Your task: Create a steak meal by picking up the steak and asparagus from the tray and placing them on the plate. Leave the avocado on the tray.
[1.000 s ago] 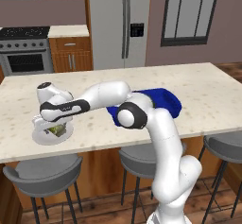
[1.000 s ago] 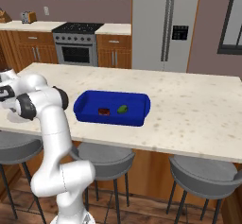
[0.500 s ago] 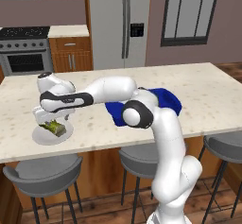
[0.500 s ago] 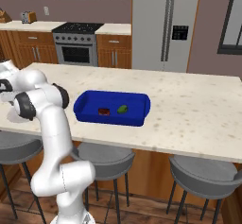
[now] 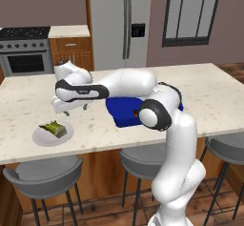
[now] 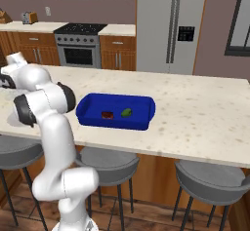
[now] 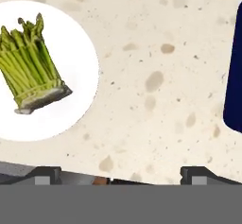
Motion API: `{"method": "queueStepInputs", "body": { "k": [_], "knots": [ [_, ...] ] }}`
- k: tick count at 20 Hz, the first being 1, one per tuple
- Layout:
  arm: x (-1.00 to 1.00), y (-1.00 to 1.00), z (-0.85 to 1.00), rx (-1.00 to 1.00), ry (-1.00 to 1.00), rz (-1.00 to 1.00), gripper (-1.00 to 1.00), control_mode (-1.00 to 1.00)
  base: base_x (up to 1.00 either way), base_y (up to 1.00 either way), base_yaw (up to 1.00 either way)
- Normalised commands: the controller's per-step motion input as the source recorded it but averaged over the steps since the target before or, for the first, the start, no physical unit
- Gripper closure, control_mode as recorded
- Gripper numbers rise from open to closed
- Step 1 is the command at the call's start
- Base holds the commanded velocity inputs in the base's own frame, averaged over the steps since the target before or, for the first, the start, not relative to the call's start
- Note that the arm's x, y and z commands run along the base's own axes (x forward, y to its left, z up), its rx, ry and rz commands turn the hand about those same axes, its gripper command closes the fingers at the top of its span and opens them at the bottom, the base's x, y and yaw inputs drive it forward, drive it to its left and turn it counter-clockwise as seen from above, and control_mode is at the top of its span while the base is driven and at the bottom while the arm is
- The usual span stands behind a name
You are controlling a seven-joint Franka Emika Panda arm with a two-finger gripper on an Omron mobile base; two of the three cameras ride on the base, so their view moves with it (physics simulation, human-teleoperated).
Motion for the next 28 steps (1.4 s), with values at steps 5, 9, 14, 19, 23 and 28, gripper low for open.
{"method": "queueStepInputs", "body": {
  "k": [5,9,14,19,23,28],
  "knots": [
    [-0.07,-1.0,0.29,0.03,-0.06,-0.04,-1.0,-1.0,0.0,0.0,0.0],
    [-0.07,-1.0,0.08,0.05,-0.01,-0.09,-1.0,-1.0,0.0,0.0,0.0],
    [0.0,-1.0,0.06,0.08,0.0,-0.08,-1.0,-1.0,0.0,0.0,0.0],
    [0.03,-1.0,0.09,0.12,0.03,-0.04,-1.0,-1.0,0.0,0.0,0.0],
    [0.15,-1.0,0.01,0.1,0.07,-0.01,-1.0,-1.0,0.0,0.0,0.0],
    [0.1,-0.92,0.0,0.03,0.09,0.0,-1.0,-1.0,0.0,0.0,0.0]
  ]
}}
